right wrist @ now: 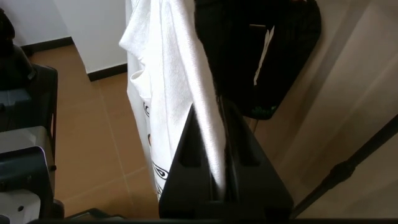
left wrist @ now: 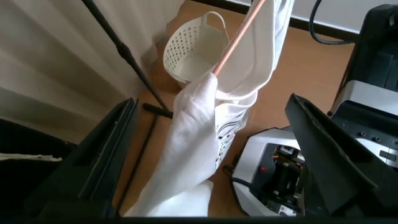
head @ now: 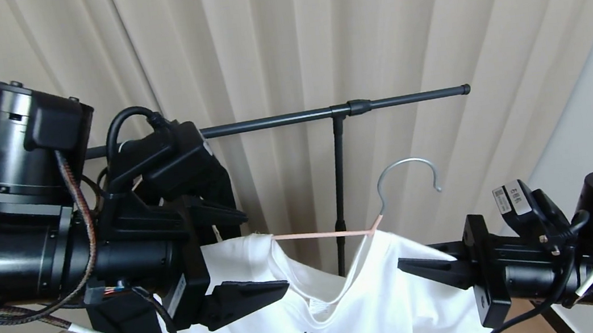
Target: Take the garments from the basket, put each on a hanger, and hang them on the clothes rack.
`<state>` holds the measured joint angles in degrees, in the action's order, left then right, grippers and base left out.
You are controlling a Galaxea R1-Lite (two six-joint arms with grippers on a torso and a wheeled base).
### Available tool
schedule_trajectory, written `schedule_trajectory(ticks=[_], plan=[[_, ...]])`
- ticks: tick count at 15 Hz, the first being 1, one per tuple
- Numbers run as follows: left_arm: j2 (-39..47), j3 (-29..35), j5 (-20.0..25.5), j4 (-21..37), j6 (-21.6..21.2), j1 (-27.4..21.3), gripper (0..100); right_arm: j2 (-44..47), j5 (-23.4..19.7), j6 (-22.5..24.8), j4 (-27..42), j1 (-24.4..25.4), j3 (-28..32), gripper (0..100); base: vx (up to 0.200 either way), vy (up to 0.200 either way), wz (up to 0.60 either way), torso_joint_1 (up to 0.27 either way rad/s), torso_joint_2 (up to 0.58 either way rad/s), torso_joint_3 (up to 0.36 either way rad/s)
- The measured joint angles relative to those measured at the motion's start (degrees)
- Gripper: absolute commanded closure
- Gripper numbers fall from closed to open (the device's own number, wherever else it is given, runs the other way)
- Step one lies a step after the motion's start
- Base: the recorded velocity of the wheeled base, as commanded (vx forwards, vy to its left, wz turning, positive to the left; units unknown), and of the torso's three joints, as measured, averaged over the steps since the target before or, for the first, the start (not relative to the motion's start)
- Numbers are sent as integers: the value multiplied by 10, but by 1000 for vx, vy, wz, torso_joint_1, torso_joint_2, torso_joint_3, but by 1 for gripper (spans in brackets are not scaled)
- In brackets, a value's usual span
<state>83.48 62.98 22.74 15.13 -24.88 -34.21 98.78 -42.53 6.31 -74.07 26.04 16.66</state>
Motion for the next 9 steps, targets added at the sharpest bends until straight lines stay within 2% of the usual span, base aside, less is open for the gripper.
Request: schedule_trajectory(ticks=[2, 9], plan=[[17, 1, 20, -1, -16, 0, 0, -4, 0, 0, 0, 2, -2, 100, 0, 0, 0, 0, 0, 0], [49, -20, 22, -24, -19, 2, 0, -19, 0, -1, 0, 17, -7, 100, 0, 0, 0, 0, 0, 0]])
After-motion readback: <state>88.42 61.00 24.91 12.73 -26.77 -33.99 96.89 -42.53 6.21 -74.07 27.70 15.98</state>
